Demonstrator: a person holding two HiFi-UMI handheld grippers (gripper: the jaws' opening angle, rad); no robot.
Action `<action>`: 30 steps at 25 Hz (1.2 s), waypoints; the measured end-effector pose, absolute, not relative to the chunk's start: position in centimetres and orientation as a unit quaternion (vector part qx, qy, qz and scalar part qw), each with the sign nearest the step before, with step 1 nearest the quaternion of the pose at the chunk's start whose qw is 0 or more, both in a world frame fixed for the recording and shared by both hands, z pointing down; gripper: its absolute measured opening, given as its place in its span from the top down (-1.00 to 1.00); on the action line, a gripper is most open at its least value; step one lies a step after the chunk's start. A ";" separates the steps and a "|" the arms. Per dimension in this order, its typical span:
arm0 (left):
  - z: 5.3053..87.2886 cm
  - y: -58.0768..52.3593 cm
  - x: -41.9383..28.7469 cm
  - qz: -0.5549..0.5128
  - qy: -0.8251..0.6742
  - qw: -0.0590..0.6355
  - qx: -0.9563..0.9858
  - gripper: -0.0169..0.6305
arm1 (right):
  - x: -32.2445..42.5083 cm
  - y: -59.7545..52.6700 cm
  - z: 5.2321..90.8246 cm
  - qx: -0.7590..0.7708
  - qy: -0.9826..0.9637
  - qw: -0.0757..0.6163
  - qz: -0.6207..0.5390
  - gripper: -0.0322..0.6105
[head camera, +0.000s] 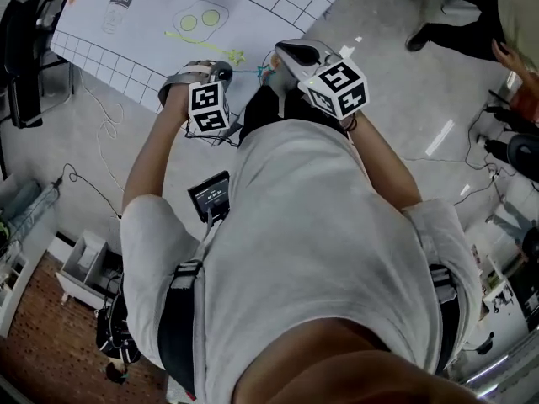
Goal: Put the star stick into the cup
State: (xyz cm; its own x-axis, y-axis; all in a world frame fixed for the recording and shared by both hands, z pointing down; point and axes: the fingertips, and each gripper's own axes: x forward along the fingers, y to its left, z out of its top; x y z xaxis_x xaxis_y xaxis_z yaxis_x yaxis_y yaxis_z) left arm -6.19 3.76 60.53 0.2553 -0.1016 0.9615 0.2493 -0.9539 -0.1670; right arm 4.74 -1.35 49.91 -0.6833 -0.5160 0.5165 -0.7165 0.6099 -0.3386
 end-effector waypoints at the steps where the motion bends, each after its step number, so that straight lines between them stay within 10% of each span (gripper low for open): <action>1: 59.9 3.4 -5.9 -0.604 -0.019 0.136 -0.785 0.90 | 4.9 -1.7 49.5 0.347 -0.882 0.187 0.259 0.90; 17: 49.7 -5.4 -5.2 -0.338 0.473 -0.053 -0.812 0.90 | 7.3 -6.2 46.3 0.334 -0.908 0.144 0.208 0.90; 30: 42.9 -16.4 -7.8 -0.146 0.549 -0.069 -0.820 0.90 | 3.2 -12.3 46.5 0.330 -0.905 0.175 0.204 0.90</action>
State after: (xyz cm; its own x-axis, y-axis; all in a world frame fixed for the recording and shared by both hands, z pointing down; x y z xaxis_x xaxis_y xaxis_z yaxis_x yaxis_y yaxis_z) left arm -7.78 -16.44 42.88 0.3542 -0.8800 0.3164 -0.9207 -0.3874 -0.0468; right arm 3.24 -12.26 46.53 -0.7209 -0.5258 0.4515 -0.6685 0.6995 -0.2528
